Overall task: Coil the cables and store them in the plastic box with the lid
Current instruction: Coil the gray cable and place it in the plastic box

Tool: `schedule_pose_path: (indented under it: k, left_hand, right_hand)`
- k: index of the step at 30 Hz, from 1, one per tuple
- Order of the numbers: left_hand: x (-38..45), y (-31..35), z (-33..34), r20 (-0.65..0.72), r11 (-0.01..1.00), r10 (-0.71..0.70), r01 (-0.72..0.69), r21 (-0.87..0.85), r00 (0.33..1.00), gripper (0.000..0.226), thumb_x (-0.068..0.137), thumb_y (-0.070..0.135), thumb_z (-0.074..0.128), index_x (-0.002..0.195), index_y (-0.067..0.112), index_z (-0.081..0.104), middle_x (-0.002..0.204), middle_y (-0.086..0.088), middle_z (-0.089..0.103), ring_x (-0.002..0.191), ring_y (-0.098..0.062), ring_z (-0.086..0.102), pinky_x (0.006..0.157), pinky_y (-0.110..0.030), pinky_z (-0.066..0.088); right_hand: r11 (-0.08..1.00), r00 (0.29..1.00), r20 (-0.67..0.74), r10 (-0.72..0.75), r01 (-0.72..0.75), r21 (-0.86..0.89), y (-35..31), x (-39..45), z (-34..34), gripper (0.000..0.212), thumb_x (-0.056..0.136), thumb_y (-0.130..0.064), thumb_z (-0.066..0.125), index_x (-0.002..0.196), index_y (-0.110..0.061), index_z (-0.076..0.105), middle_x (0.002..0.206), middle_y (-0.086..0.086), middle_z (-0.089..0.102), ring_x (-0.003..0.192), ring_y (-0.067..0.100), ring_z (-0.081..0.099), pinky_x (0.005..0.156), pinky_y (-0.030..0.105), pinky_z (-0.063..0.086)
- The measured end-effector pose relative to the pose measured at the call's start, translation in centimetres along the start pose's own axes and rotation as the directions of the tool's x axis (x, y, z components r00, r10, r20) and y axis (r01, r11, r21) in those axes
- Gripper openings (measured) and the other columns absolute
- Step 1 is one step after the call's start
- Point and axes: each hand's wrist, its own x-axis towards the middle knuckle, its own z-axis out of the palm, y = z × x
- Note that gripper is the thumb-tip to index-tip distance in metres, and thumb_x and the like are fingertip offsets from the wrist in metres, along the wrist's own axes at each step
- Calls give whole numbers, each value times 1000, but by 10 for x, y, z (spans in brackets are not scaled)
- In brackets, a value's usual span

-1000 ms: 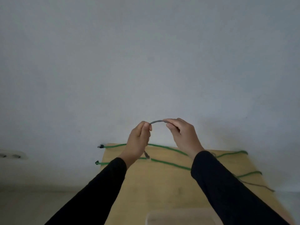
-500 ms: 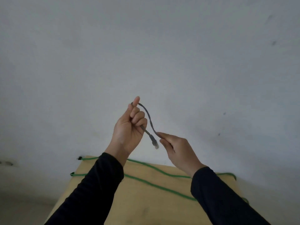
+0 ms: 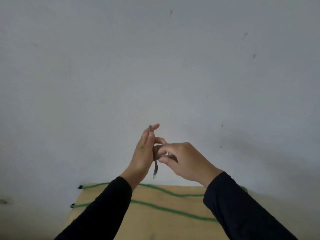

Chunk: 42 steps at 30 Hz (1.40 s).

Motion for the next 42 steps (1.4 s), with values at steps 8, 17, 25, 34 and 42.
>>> schedule_pose_path:
  k: [8, 17, 25, 34, 42]
  left_hand:
    - [-15, 3, -20, 165, 992, -20, 0, 124, 986, 32, 100, 26, 32, 112, 15, 60, 50, 6, 28, 45, -10, 22, 43, -20, 21]
    - [-28, 20, -7, 352, 974, -12, 90, -206, 936, 45, 93, 44, 29, 99, 22, 68, 48, 10, 18, 41, -6, 13, 42, -21, 14]
    - [25, 71, -22, -115, 730, 63, -125, -672, 991, 42, 100, 39, 21, 115, 19, 55, 50, 8, 17, 41, -6, 18, 41, -17, 21]
    - [50, 44, -64, -391, 974, 169, -213, -74, 905, 41, 102, 31, 21, 142, 26, 29, 65, 5, 33, 49, -5, 34, 60, -22, 35]
    - [42, 53, -59, -280, 769, -43, -147, -623, 959, 24, 102, 27, 29, 116, 24, 48, 51, 8, 28, 43, -7, 30, 44, -16, 33]
  right_hand:
    - [922, 991, 13, 132, -127, 366, 13, 7, -47, 13, 78, -19, 73, 89, -25, 71, 56, -11, 50, 49, 1, 41, 54, 11, 36]
    - [863, 924, -305, 230, -49, 503, 10, 35, -42, 7, 86, -18, 64, 83, -17, 70, 58, -8, 48, 43, 2, 39, 45, 14, 32]
    - [979, 956, -264, 131, -83, 184, 6, 27, 20, 29, 95, -19, 49, 122, -16, 61, 47, -21, 47, 45, -5, 48, 48, 8, 33]
    - [990, 992, -40, -120, 117, -74, -21, 10, 21, 28, 95, -22, 46, 118, -21, 61, 91, -1, 65, 81, 17, 58, 74, 28, 45]
    - [999, 997, -57, -48, 47, -21, -12, 16, 3, 25, 95, -15, 49, 112, -17, 66, 106, -3, 70, 94, 6, 61, 80, 11, 43]
